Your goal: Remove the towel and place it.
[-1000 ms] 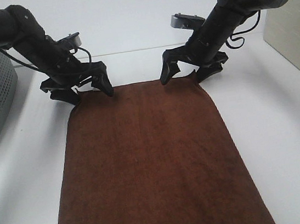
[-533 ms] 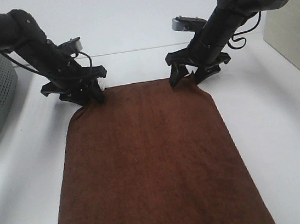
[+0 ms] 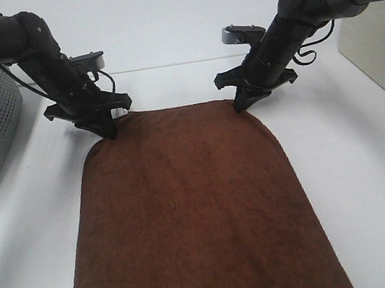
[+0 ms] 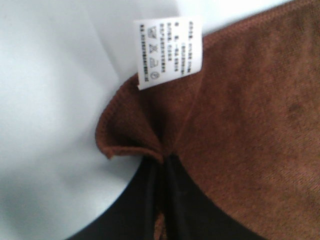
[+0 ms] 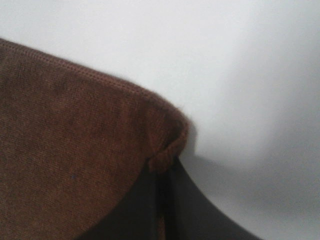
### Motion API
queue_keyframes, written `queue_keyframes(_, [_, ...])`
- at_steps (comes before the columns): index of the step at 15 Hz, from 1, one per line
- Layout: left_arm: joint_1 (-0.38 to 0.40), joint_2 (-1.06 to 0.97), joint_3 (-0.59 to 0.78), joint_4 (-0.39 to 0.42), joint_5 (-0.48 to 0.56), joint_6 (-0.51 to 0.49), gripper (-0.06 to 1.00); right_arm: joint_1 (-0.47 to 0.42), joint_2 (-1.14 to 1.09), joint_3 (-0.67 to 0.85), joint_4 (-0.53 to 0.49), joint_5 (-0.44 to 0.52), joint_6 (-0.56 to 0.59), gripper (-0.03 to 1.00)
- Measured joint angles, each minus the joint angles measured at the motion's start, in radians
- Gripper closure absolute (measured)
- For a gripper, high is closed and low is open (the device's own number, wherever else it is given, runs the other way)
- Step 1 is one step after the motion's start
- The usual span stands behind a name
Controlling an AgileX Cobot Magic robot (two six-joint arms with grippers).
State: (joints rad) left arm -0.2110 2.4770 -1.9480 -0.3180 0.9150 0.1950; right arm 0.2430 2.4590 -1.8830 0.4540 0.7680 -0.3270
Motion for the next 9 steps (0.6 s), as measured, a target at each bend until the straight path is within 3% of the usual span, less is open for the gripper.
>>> queue_keyframes(5, [0.0,-0.001,-0.012,0.028,-0.046,0.046,0.94,0.0,0.0,0.0,-0.052,-0.058,0.0,0.96])
queue_keyframes(9, [0.0,0.003,-0.08,0.042,-0.109,0.069,0.94,0.0,0.0,-0.018,-0.077,-0.164,0.0,0.96])
